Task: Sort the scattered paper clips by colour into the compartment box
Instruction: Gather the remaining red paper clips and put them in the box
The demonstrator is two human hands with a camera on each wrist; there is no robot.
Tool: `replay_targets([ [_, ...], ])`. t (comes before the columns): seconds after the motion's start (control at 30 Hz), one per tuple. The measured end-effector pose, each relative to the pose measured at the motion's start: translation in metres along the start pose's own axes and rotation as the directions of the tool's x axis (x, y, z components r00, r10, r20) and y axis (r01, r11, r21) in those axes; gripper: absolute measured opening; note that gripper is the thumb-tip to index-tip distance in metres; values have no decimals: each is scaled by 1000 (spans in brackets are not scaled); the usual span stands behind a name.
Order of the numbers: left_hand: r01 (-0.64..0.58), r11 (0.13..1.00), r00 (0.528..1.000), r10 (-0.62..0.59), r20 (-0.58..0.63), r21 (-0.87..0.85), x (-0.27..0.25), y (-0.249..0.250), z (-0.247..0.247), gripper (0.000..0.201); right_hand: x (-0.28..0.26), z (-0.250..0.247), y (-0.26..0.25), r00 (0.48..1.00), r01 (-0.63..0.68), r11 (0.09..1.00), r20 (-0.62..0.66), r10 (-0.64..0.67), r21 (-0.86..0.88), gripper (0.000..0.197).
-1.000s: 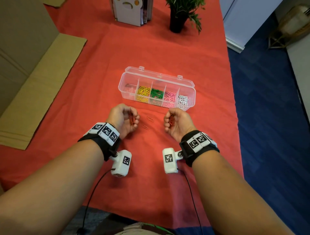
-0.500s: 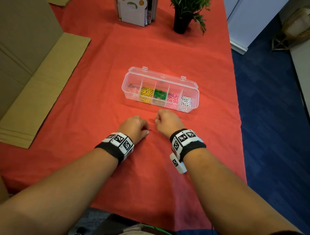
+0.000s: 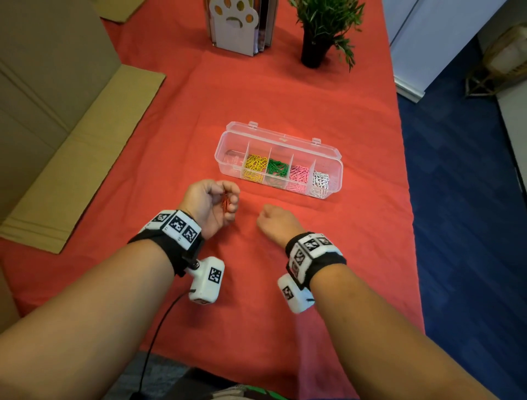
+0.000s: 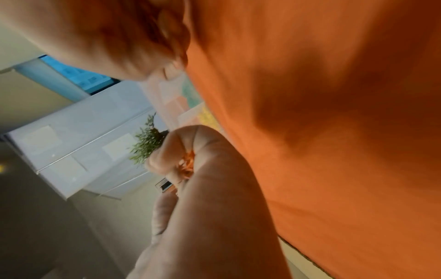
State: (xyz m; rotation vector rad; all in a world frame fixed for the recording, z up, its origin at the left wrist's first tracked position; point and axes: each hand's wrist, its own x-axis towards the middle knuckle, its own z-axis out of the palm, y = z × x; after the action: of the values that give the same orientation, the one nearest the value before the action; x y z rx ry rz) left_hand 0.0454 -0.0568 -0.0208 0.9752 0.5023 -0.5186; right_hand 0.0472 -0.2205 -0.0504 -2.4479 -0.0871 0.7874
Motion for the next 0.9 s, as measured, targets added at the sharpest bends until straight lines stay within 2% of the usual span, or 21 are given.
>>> replay_targets([
  [0.03, -13, 1000, 1000, 13, -4, 7, 2, 5, 4, 26, -2, -4, 0, 996, -88, 957, 34, 81, 275, 14],
  [0.07, -22, 1000, 1000, 22, -20, 17, 4, 12, 8, 27, -4, -8, 1, 984, -174, 836, 72, 160, 520, 16],
  [0.1, -43, 998, 998, 45, -49, 41, 8, 19, 14, 29, -6, -11, 2, 970, -227, 676, 103, 219, 701, 20],
  [0.13, -75, 995, 994, 80, -71, 64, 13, 27, 20, 30, -9, -15, 5, 963, -236, 529, 121, 242, 815, 23],
  [0.2, -147, 981, 980, 162, -115, 128, 26, 45, 34, 30, -14, -24, 8, 962, -216, 312, 147, 231, 925, 24],
  [0.27, -183, 953, 956, 229, -181, 242, 40, 64, 44, 28, -17, -34, 9, 967, -190, 147, 160, 197, 971, 19],
  [0.33, -157, 907, 926, 273, -262, 390, 54, 77, 43, 24, -18, -43, 7, 973, -156, 65, 142, 182, 986, 15],
  [0.4, -148, 808, 898, 351, -266, 570, 61, 83, 39, 17, -19, -49, 4, 979, -135, 39, 127, 163, 990, 14],
  [0.47, -113, 639, 877, 425, -227, 761, 59, 81, 38, 22, -19, -52, 2, 982, -118, 26, 112, 153, 993, 16],
  [0.5, -118, 561, 839, 498, -220, 819, 61, 77, 35, 27, -19, -53, 1, 981, -114, 26, 108, 160, 993, 18],
  [0.53, -124, 534, 803, 549, -232, 836, 60, 73, 33, 33, -18, -54, 1, 979, -115, 33, 108, 173, 993, 21],
  [0.6, -63, 501, 779, 565, -271, 863, 56, 63, 24, 40, -16, -55, 2, 972, -136, 70, 120, 204, 988, 28],
  [0.67, -17, 429, 811, 535, -239, 903, 54, 53, 13, 37, -14, -57, 2, 966, -161, 116, 132, 224, 980, 37],
  [0.7, -26, 414, 829, 518, -212, 910, 54, 50, 8, 37, -13, -59, 1, 966, -160, 134, 127, 226, 978, 40],
  [0.77, -61, 443, 841, 506, -194, 894, 53, 45, 5, 40, -12, -64, -4, 974, -117, 187, 75, 214, 975, 42],
  [0.9, -84, 541, 882, 431, -191, 837, 51, 31, 3, 45, -5, -65, -24, 974, 53, 437, -144, 177, 898, 41],
])
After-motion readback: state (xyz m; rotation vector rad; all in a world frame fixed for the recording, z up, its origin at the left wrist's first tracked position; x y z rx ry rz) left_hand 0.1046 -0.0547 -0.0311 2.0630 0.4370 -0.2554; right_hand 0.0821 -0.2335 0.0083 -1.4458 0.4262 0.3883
